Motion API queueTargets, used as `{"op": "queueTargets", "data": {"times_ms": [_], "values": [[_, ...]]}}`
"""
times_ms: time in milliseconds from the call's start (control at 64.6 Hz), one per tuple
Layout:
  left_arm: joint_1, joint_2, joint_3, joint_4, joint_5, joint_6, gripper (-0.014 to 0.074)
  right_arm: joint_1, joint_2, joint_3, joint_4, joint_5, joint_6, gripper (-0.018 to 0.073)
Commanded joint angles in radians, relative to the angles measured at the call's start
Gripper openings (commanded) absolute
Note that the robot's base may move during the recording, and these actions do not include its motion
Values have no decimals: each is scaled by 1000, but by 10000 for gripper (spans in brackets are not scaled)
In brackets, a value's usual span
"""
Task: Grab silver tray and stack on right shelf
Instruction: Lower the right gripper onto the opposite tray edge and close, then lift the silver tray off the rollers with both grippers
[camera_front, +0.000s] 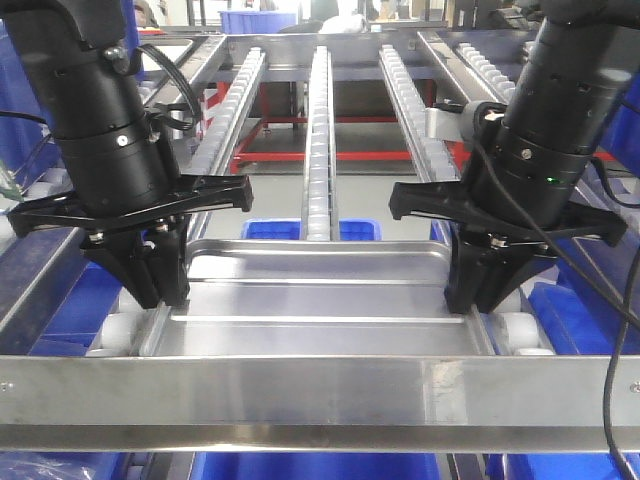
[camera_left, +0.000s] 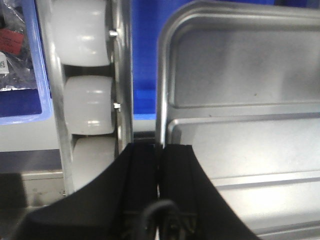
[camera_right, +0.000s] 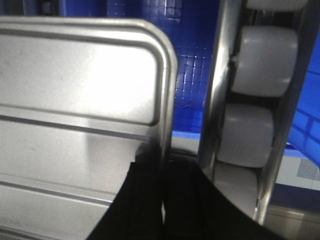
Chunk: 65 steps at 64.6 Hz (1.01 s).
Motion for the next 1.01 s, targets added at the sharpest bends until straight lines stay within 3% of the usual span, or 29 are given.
{"op": "queueTargets", "data": {"times_ms": [0,155,990], "values": [[-4,-46,-35,-6,27,-3,-101,5,-64,-30,16,-6,1,57],[-8,-51,-81,-9,82,-3,-101,5,-96,-30,16,8,3,57],[-10,-312,-99,-14,154,-3,-99,5,-358,-30,15,76,45,57]]}}
